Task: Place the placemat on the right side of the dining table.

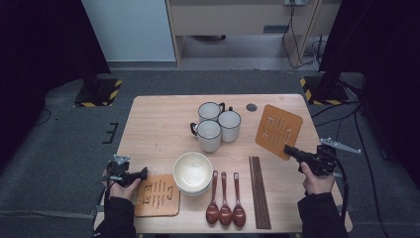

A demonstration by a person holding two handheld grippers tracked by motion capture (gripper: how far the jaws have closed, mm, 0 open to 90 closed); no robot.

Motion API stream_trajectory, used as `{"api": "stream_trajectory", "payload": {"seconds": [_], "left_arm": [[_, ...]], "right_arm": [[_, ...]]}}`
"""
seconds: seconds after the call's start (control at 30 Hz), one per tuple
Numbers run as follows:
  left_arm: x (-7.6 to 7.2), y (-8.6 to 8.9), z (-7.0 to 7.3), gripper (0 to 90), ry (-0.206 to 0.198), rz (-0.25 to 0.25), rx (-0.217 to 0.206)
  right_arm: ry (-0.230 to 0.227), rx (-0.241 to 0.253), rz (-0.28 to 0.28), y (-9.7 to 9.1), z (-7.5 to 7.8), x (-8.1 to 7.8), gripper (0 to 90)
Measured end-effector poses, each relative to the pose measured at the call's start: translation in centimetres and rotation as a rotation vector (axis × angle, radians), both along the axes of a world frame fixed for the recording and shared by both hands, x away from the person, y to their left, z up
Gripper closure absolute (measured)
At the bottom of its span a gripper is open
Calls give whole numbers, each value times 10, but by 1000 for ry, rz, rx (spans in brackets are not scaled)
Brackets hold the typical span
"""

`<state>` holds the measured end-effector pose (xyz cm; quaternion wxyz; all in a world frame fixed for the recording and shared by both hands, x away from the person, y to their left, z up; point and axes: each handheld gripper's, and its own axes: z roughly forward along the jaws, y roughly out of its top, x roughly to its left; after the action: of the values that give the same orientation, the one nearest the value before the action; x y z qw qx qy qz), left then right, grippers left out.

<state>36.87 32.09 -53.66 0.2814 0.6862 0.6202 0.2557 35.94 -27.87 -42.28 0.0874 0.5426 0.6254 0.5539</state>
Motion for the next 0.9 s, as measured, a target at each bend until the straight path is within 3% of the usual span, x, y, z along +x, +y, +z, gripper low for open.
{"api": "stream_trajectory", "payload": {"seconds": [0.8, 0.9], "left_arm": [[-1, 1, 0, 13, 0, -6, -1], [-1, 1, 0, 13, 1, -6, -1]], "right_arm": [[114, -58, -80, -24, -30, 10, 871], [126, -85, -87, -24, -32, 11, 871]]}}
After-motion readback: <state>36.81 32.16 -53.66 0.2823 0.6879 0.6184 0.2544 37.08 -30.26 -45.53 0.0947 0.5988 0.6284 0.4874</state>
